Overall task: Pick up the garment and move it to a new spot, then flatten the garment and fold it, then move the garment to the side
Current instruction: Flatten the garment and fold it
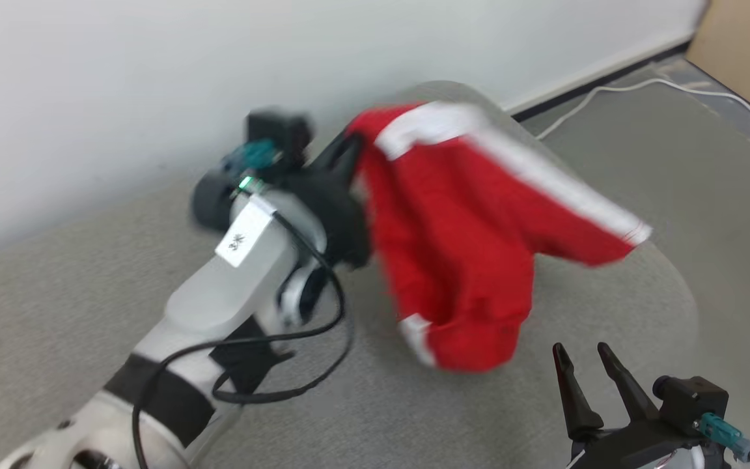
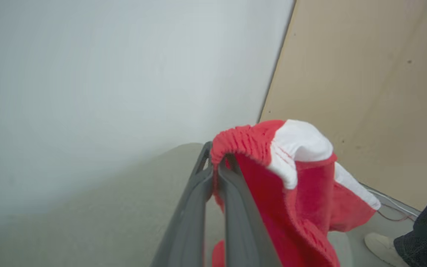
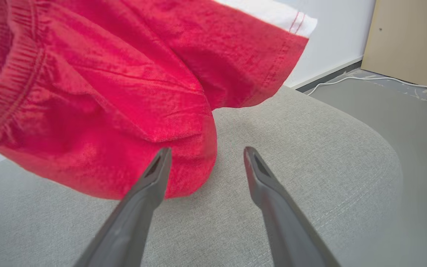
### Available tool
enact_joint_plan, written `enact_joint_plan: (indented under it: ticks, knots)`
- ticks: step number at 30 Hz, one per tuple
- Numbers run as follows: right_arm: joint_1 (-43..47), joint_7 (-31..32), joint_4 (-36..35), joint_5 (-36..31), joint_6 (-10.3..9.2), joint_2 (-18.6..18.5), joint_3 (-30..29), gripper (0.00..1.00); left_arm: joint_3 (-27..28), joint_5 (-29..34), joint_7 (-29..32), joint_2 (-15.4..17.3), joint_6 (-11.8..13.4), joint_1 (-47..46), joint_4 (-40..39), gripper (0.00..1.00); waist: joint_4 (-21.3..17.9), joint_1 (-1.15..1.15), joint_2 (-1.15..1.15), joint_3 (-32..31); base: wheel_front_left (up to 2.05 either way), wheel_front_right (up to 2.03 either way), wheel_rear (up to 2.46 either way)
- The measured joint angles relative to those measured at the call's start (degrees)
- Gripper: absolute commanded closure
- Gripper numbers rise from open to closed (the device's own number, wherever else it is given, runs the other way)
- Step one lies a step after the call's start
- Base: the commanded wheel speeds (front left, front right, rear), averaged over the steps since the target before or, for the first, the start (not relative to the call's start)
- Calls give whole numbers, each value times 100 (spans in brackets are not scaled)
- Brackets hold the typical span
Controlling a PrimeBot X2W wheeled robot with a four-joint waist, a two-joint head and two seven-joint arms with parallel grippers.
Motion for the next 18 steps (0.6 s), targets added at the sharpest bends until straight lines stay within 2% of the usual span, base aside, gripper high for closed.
enact_joint_plan:
  ticks: [2,6,15,18]
  knots:
    - [14,-1,-14,0,0,-1,5,0,34,2,68,42,19,223,431,100,111,0,0,-26,0,0,0]
    - [12,-20,-86,0,0,1,15,0,-24,8,271,377,42,553,955,100,329,1,0,-64,0,0,0]
    - [18,-40,-183,0,-16,-9,24,0,414,-247,188,1117,93,844,1757,100,724,1,0,-102,0,0,0]
    - [13,-24,-187,-1,-16,-15,79,0,465,-275,149,1232,93,961,1920,100,818,1,0,-117,0,0,0]
